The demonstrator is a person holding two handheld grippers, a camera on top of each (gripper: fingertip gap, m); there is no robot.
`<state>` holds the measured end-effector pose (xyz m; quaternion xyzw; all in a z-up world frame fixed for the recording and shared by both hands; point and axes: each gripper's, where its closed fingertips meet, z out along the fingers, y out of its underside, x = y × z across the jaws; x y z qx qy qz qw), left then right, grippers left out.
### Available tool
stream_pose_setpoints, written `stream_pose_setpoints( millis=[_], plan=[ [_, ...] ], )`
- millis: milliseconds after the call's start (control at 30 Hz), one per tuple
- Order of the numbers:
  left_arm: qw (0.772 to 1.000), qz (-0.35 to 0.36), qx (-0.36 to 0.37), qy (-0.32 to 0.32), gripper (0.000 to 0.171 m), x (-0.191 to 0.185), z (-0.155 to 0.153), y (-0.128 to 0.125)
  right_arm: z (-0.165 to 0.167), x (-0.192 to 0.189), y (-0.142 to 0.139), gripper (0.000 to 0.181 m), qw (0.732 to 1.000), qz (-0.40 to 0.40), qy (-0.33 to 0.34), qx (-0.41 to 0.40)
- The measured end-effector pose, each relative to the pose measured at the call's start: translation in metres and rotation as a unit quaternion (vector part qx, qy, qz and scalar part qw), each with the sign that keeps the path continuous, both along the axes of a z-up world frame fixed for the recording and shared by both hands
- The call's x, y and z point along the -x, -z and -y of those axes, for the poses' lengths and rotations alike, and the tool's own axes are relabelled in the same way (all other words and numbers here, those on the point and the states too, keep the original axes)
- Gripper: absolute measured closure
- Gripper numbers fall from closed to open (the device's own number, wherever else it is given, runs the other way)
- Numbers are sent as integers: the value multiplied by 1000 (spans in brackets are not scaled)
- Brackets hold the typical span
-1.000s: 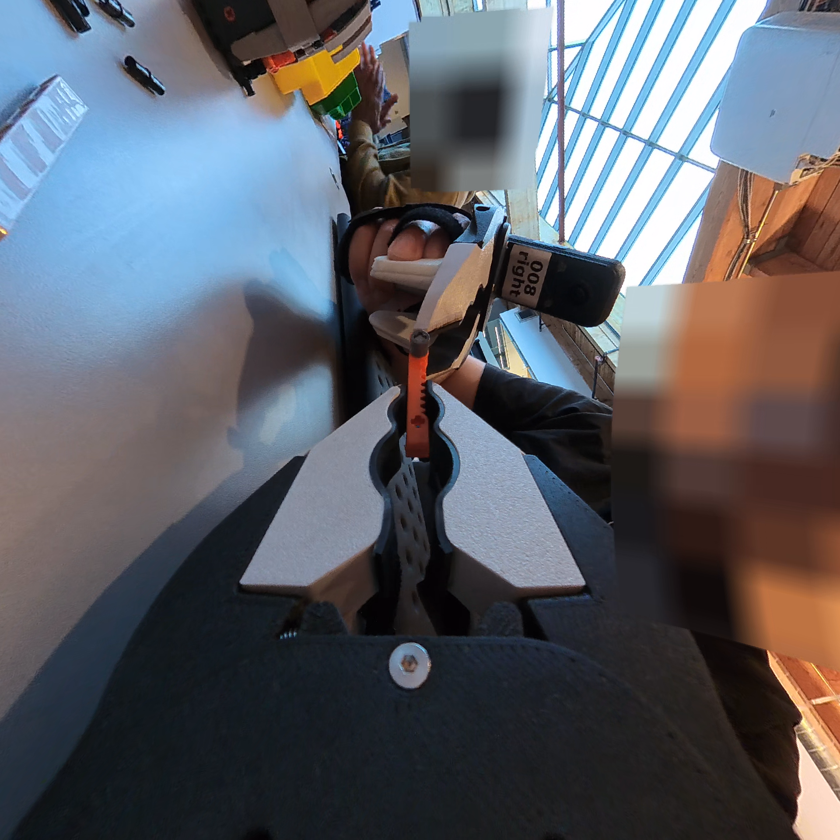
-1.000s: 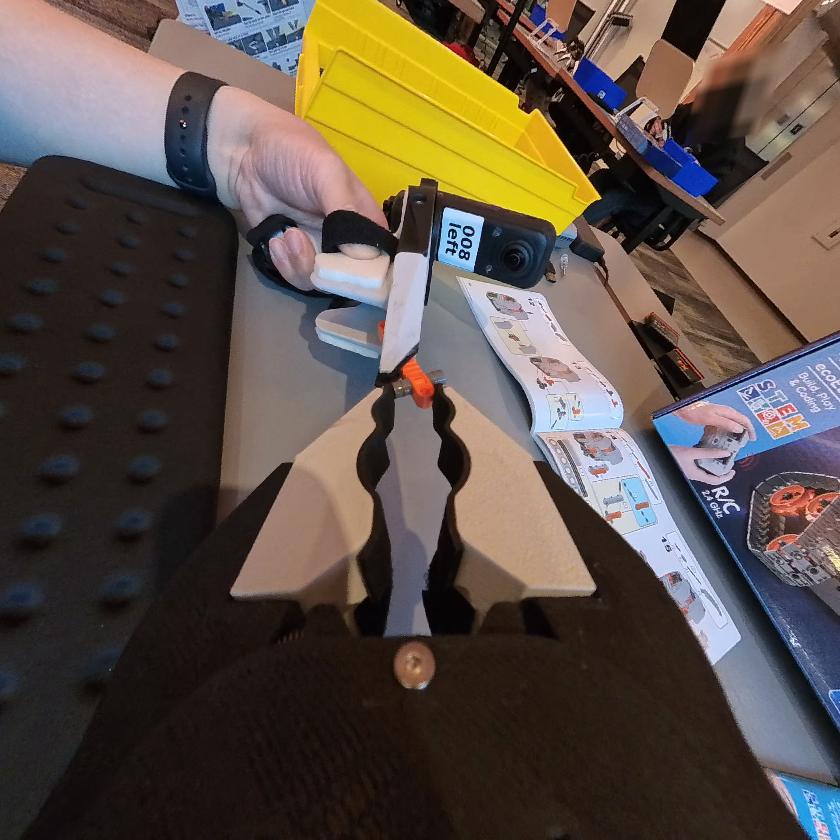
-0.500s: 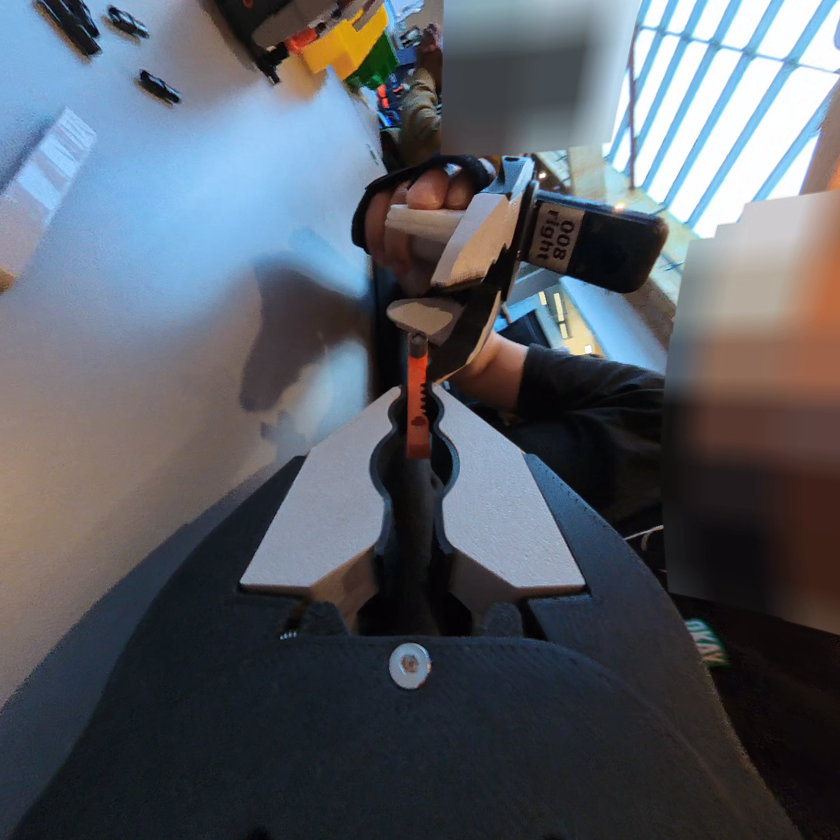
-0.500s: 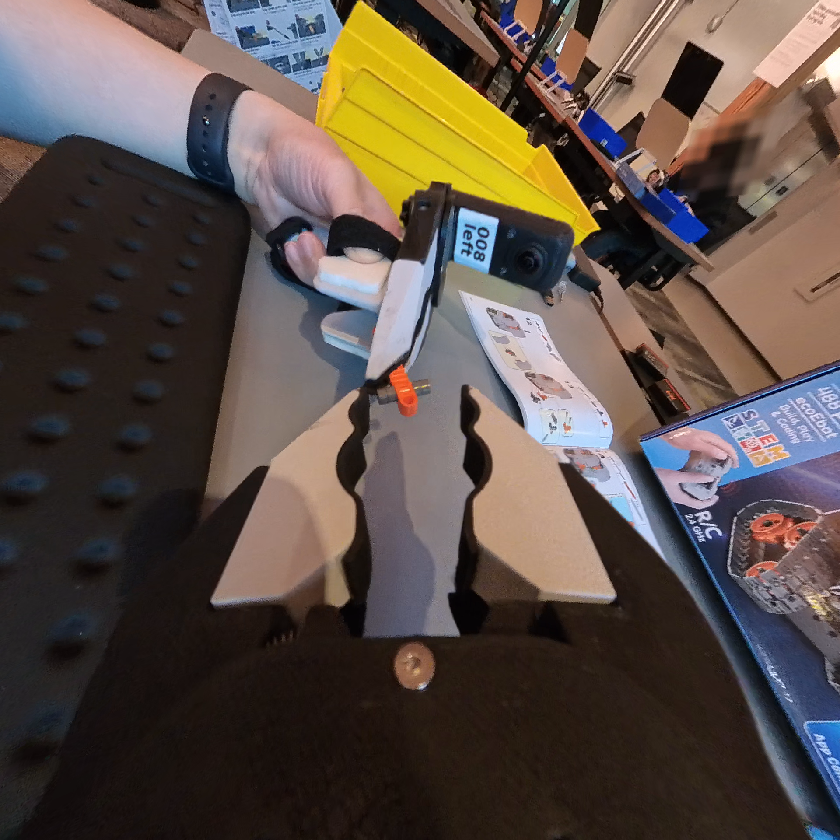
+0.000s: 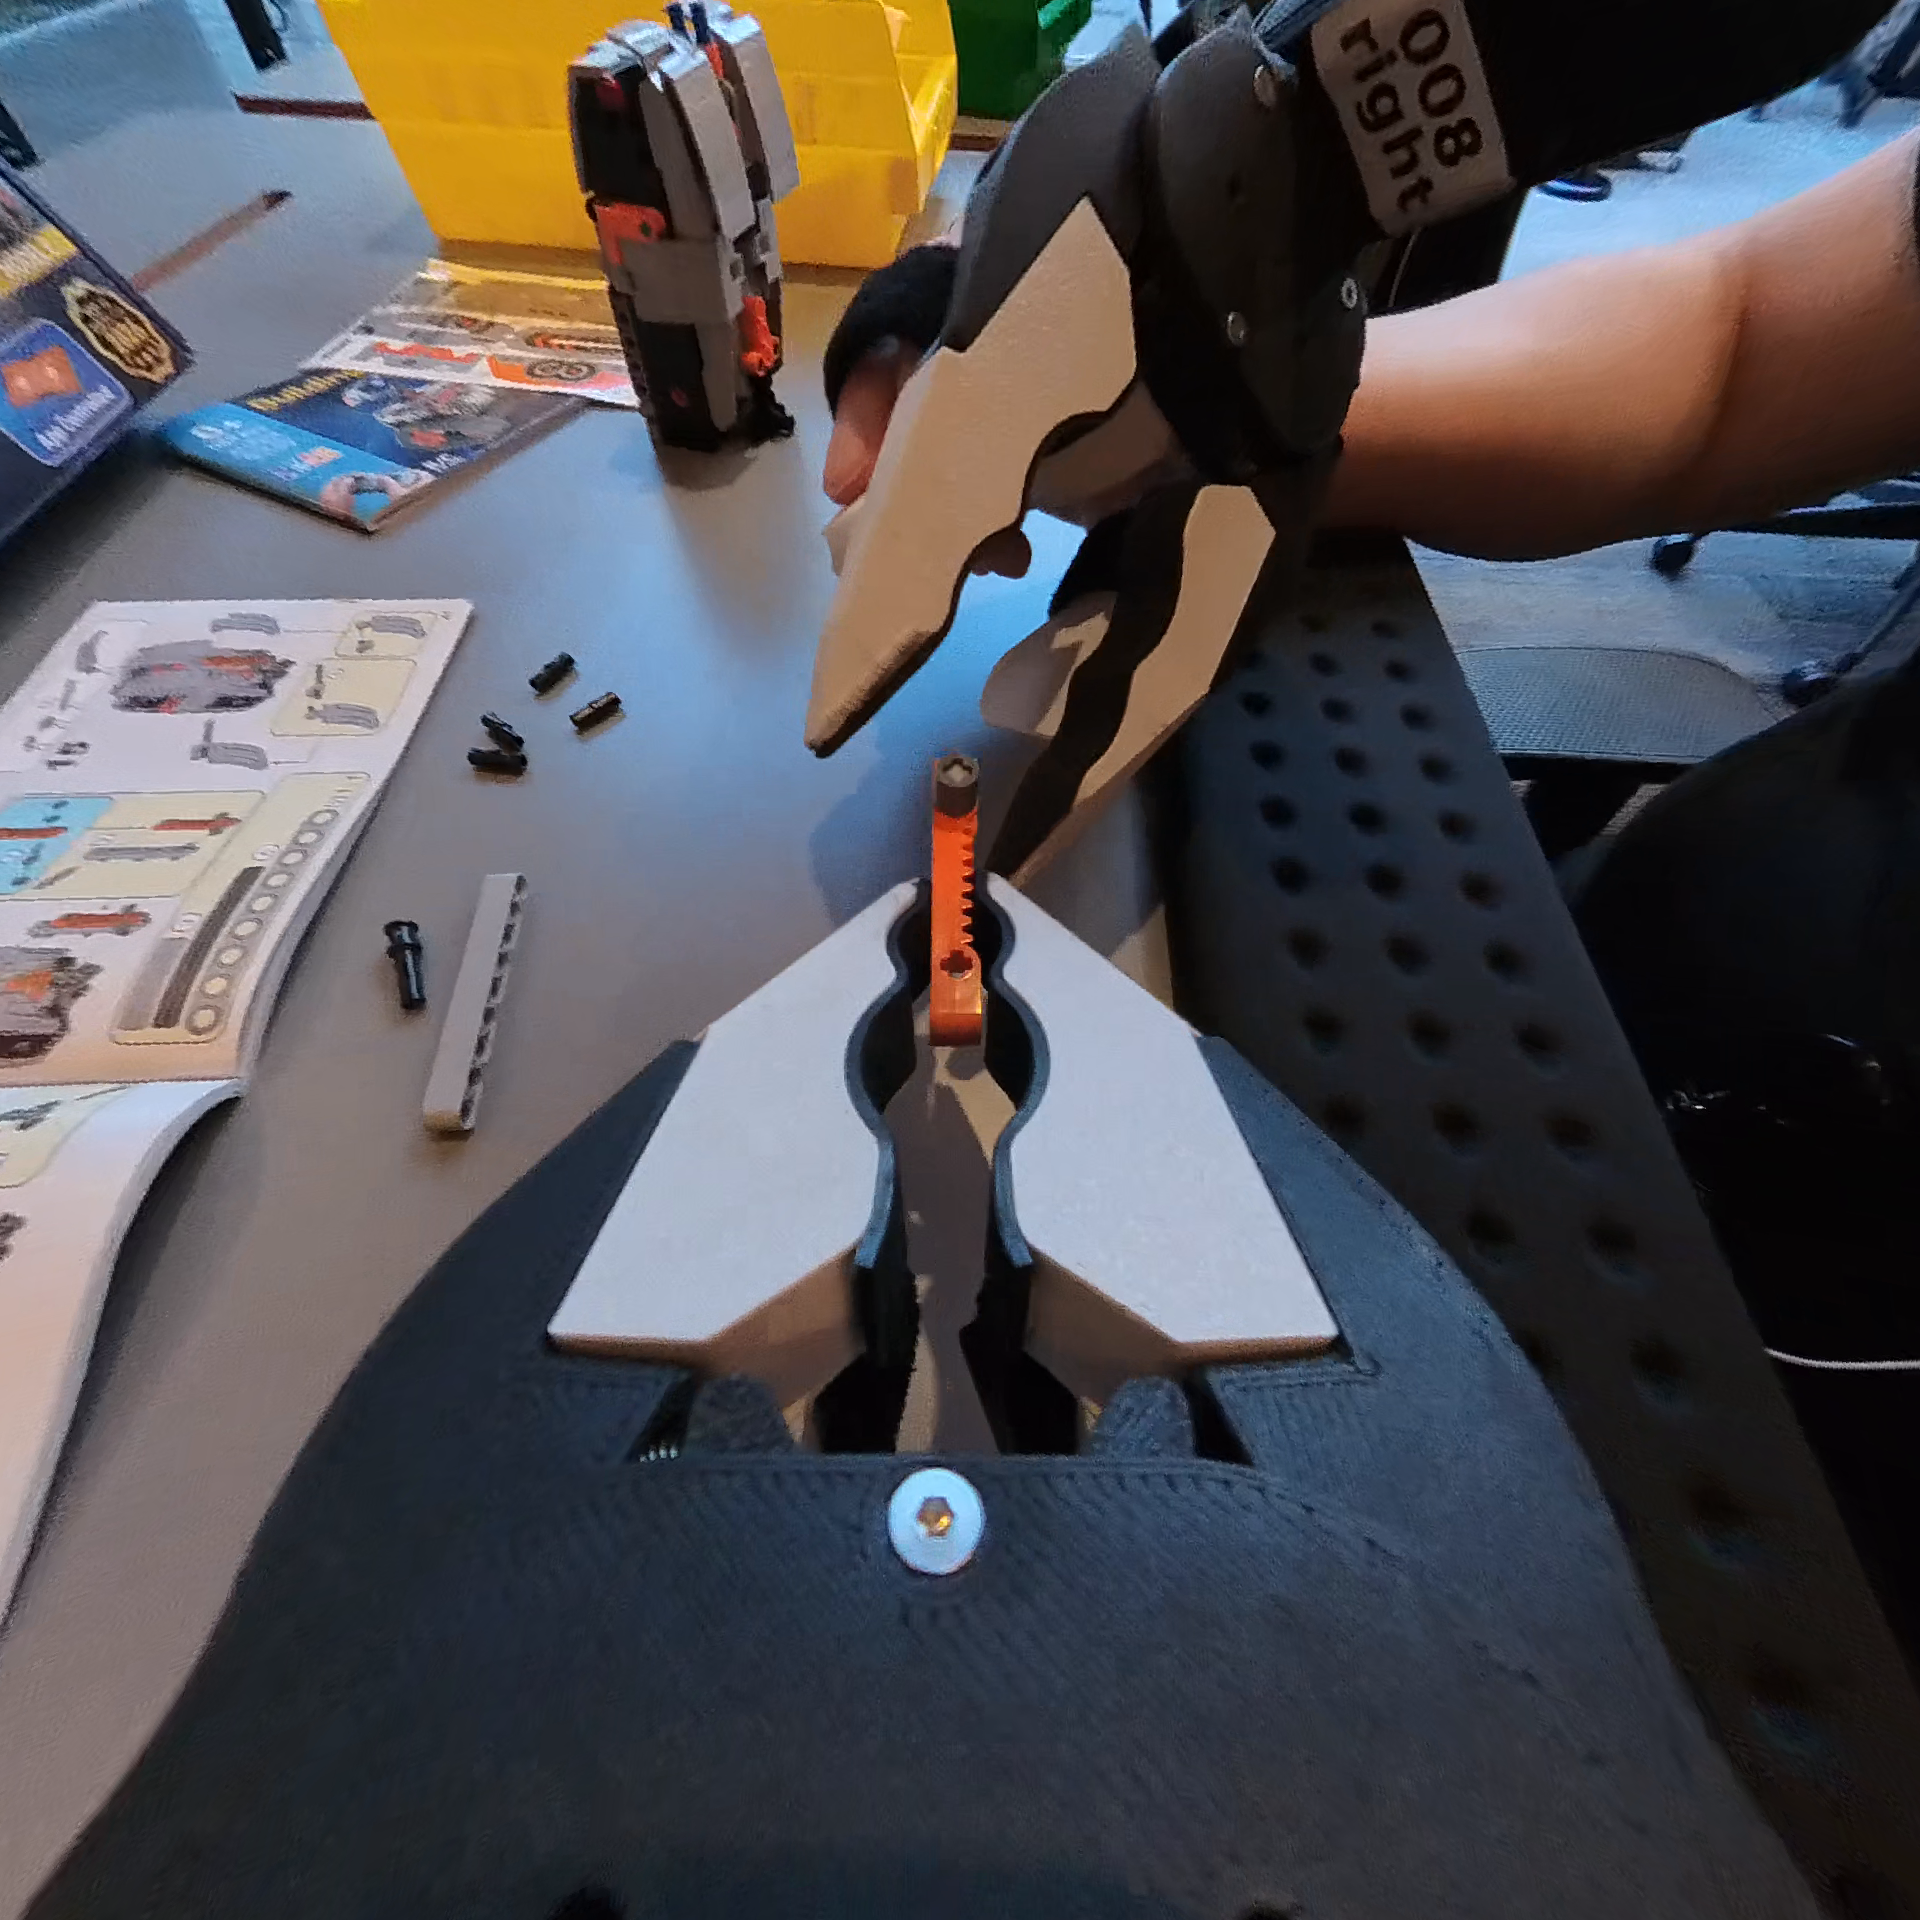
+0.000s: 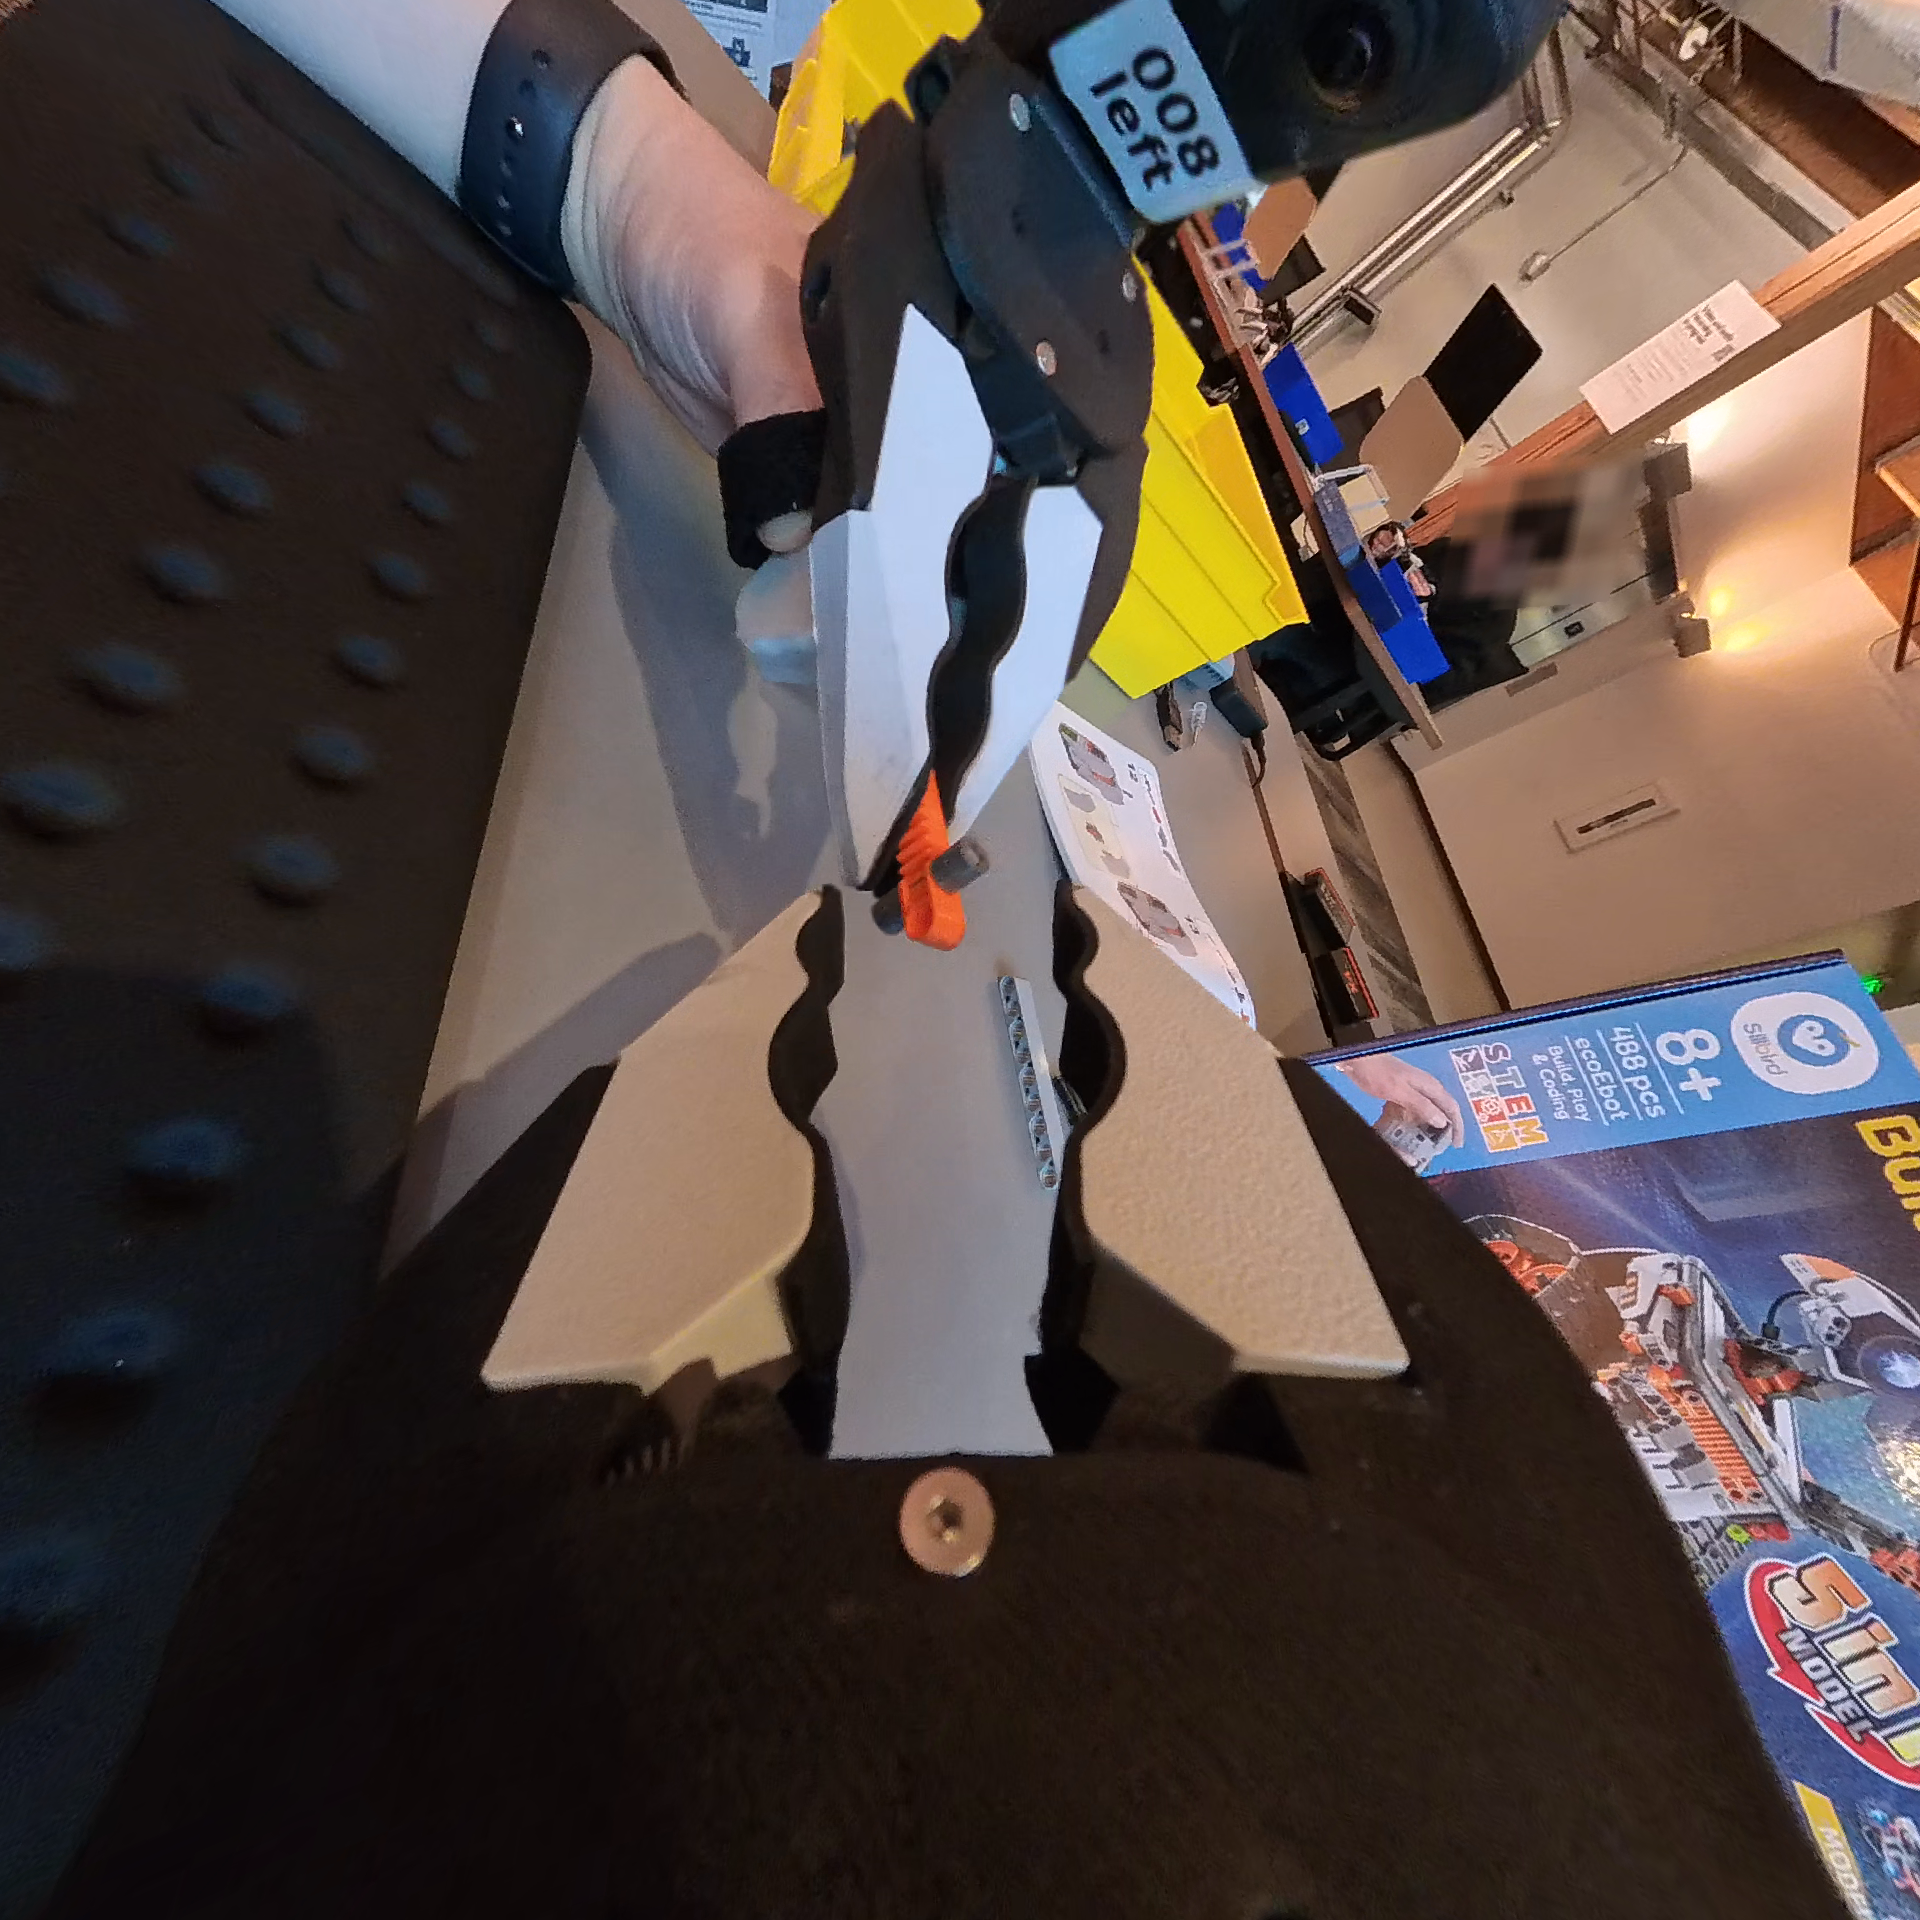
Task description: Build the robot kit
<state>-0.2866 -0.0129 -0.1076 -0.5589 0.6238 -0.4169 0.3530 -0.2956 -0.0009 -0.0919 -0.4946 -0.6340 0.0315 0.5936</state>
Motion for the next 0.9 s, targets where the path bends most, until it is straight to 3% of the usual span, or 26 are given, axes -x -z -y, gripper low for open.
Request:
stream_pose_setpoints(
  millis=[100,167,267,367,533,900],
  plan=[
    [999,-12,46,5,168,0,1,3,1,1,1,143,1000,2,-2,1],
    [992,-2,121,21,168,1,5,-2,1,1,3,143,1000,7,-3,3],
    [954,30,295,45,169,5,3,-18,1,2,7,142,1000,15,-3,5],
    [921,15,386,42,169,6,-2,-11,0,2,2,147,1000,-3,3,11],
    [900,3,431,69,169,5,7,-10,-2,0,-4,146,999,-32,6,36],
    [885,-4,459,76,169,6,9,-8,3,7,3,153,999,-14,-10,35]
  ],
)
